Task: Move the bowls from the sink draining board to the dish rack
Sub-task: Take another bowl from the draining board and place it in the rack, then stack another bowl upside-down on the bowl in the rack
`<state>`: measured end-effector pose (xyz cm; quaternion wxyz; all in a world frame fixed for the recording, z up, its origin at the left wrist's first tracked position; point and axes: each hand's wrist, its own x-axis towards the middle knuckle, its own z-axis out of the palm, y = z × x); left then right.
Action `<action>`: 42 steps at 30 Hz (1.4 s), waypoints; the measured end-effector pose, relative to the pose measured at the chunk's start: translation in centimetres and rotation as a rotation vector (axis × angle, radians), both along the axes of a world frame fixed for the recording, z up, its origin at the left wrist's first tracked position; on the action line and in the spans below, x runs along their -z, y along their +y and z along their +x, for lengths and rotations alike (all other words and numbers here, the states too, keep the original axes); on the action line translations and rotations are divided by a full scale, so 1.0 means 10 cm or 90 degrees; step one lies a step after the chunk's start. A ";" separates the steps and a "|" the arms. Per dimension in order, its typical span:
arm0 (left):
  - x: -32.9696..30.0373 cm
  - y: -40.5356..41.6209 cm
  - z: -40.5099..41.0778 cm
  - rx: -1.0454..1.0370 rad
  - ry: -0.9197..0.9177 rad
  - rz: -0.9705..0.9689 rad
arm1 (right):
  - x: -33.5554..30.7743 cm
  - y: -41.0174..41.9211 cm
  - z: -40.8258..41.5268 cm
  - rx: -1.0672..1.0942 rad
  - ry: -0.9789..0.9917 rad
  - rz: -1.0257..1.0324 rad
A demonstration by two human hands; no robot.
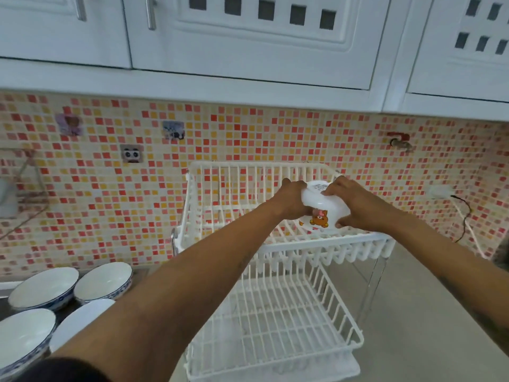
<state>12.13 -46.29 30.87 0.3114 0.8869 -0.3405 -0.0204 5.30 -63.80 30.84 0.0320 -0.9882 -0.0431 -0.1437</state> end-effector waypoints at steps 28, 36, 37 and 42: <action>1.96 4.75 -0.27 -0.743 0.338 -0.635 | 1.57 4.99 0.92 -0.066 0.335 0.787; 3.22 4.48 0.00 -0.846 0.496 -0.667 | 2.69 4.84 1.63 0.017 0.391 0.574; 3.23 4.43 0.04 -0.844 0.502 -0.666 | 2.76 4.86 1.70 0.027 0.396 0.576; 3.23 4.35 0.32 -0.854 0.437 -0.677 | 3.03 4.96 1.92 0.060 0.451 0.595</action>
